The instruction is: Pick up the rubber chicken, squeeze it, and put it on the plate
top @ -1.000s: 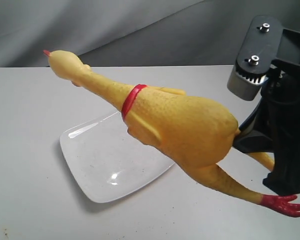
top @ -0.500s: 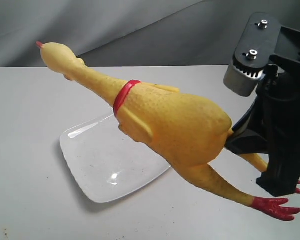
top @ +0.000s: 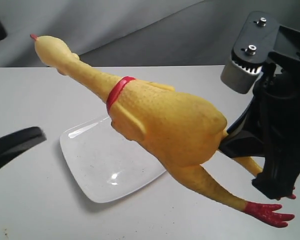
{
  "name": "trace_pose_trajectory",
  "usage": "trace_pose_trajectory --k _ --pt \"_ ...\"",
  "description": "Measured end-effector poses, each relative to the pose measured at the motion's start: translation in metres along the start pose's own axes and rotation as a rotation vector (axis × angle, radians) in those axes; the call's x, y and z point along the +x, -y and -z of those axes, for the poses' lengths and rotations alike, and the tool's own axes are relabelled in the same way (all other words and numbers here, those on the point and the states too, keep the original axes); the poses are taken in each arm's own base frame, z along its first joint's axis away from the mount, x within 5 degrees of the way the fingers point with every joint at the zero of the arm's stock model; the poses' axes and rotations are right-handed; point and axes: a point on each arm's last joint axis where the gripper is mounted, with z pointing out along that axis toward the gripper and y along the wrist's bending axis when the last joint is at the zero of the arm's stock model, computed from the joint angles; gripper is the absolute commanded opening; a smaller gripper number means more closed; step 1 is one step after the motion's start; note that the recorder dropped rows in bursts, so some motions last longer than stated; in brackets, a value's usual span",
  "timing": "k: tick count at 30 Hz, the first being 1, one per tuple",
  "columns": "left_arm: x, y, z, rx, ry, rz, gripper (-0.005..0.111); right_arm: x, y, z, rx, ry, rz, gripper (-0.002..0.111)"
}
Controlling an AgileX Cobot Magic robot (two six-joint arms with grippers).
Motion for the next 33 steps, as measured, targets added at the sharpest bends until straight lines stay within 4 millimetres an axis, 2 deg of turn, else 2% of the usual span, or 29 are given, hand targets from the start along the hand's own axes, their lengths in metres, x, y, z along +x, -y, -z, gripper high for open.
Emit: trace_pose_trajectory --k 3,8,18,21,24,26,33 --pt "-0.004 -0.008 -0.018 0.121 -0.041 -0.083 0.083 -0.001 -0.001 0.0 -0.014 0.009 -0.008 0.0" --pt "0.009 -0.007 -0.054 0.252 -0.07 -0.156 0.083 -0.002 -0.004 0.0 -0.044 0.027 -0.026 0.0" --pt "0.035 0.004 -0.094 0.264 -0.189 -0.28 0.082 -0.003 -0.005 0.0 -0.051 0.031 -0.03 0.0" --pt "0.041 0.005 -0.099 0.266 -0.213 -0.282 0.066 -0.002 -0.005 0.0 -0.051 0.027 -0.029 0.0" --pt "0.046 0.004 -0.101 0.259 -0.234 -0.287 0.03 -0.002 -0.004 0.0 -0.048 0.025 -0.027 0.0" --pt "0.046 0.004 -0.101 0.26 -0.237 -0.295 -0.001 -0.002 -0.004 0.0 -0.042 0.021 -0.024 0.0" --pt "0.045 0.006 -0.101 0.272 -0.227 -0.295 0.0 -0.002 -0.004 0.0 -0.042 0.021 -0.024 0.0"
